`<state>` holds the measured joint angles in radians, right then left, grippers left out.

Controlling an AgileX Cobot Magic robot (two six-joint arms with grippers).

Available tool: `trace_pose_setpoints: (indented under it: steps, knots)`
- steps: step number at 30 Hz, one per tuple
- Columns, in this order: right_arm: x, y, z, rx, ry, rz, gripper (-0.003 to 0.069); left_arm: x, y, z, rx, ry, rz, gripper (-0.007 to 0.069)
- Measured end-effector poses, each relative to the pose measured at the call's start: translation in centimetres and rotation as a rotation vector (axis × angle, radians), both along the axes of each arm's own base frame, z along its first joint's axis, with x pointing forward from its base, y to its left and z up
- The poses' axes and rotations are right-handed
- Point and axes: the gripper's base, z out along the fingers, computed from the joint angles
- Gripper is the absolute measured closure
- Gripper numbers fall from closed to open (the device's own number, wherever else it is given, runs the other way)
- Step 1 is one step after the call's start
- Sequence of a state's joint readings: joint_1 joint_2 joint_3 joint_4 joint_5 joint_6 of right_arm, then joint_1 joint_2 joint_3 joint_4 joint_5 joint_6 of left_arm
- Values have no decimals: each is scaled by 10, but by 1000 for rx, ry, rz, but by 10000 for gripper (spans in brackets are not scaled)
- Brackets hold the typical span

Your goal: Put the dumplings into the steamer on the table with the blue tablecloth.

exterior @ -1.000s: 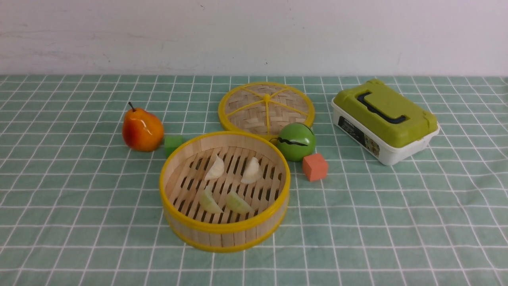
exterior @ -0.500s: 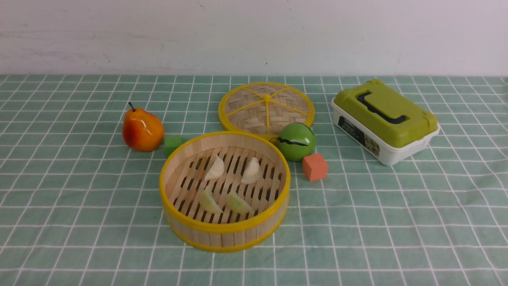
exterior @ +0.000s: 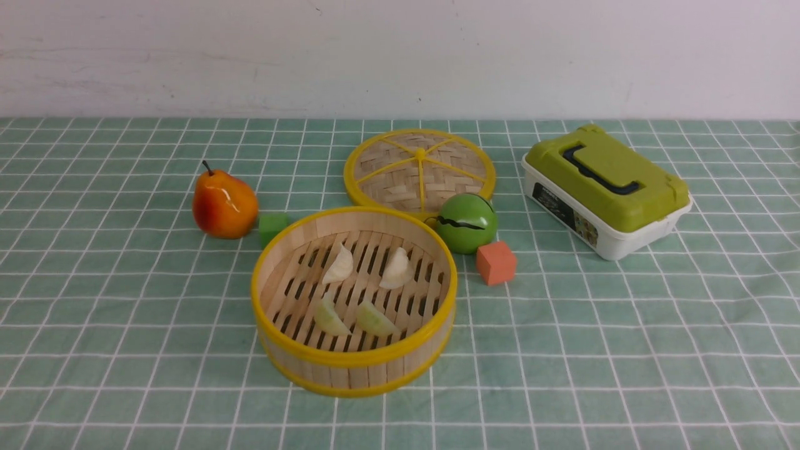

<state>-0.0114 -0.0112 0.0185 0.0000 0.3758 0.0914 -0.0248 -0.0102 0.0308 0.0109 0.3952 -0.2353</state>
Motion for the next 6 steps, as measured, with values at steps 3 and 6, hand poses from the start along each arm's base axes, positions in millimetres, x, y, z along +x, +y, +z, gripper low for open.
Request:
trace_pose_setpoints:
  steps: [3,6]
  knots:
    - [0,0,0,0,0,0,503,0,0,0,0,0,0,630]
    - [0,0,0,0,0,0,498,0,0,0,0,0,0,627]
